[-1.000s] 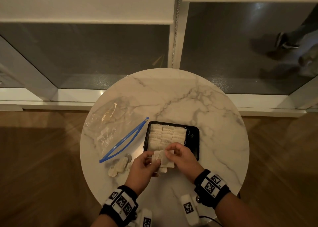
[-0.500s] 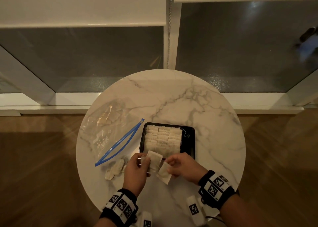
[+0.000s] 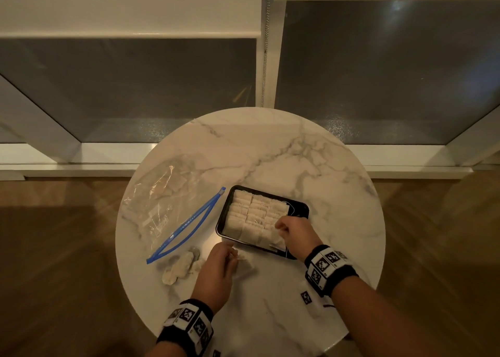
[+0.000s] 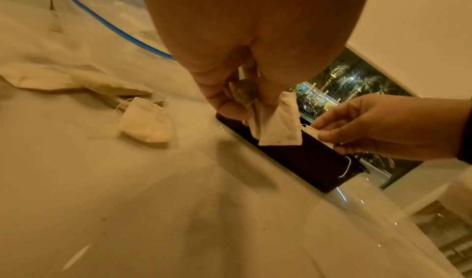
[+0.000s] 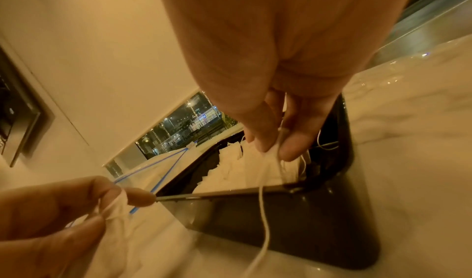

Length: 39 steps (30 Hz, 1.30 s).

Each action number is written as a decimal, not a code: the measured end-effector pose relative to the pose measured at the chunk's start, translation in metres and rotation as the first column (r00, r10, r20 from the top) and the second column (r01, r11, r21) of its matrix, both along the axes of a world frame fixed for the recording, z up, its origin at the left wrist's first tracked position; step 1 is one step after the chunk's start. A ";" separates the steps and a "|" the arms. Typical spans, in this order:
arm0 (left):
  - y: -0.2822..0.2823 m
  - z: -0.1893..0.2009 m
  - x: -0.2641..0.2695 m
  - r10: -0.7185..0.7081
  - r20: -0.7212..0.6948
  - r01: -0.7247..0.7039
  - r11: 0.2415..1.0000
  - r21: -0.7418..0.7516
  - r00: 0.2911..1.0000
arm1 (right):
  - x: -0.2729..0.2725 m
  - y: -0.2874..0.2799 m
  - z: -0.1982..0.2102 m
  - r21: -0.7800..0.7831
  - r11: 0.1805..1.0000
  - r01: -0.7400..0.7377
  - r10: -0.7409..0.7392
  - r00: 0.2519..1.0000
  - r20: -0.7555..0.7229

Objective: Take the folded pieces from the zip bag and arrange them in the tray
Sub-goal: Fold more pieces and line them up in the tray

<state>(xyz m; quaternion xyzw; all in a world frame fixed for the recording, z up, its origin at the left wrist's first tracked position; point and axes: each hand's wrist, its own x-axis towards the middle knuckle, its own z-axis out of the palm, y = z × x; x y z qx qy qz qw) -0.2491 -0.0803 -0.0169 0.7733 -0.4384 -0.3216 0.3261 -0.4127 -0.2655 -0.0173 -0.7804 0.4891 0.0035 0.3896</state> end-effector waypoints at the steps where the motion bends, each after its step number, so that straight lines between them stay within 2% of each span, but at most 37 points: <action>1: -0.001 0.000 0.001 -0.020 0.013 0.020 1.000 -0.004 1.000 | 0.002 -0.002 -0.001 -0.005 1.000 0.001 -0.001 1.000 -0.003; 6: -0.007 -0.007 0.010 -0.097 0.049 0.094 0.994 0.062 0.994 | 0.012 -0.003 -0.006 0.035 0.995 -0.097 0.098 0.994 -0.038; 9: -0.010 -0.010 0.014 -0.124 0.059 0.119 0.989 0.084 0.991 | 0.016 -0.001 -0.011 0.040 0.994 -0.104 0.106 0.993 -0.046; 18: -0.006 -0.017 0.011 -0.125 0.070 0.121 0.991 0.061 0.990 | 0.024 0.000 -0.015 -0.019 0.993 -0.117 0.115 0.990 -0.084; 23: -0.003 -0.019 0.006 -0.115 0.052 0.111 0.991 0.075 0.992 | 0.023 0.002 -0.014 -0.005 0.979 -0.205 0.200 0.963 -0.181; 30: -0.002 -0.020 0.004 -0.095 0.039 0.092 0.992 0.084 0.995 | 0.028 0.008 -0.022 -0.070 0.952 -0.297 0.271 0.930 -0.249; 39: 0.002 -0.020 0.001 -0.088 0.050 0.083 0.993 0.085 0.995 | 0.029 0.011 -0.018 -0.132 0.954 -0.270 0.233 0.943 -0.239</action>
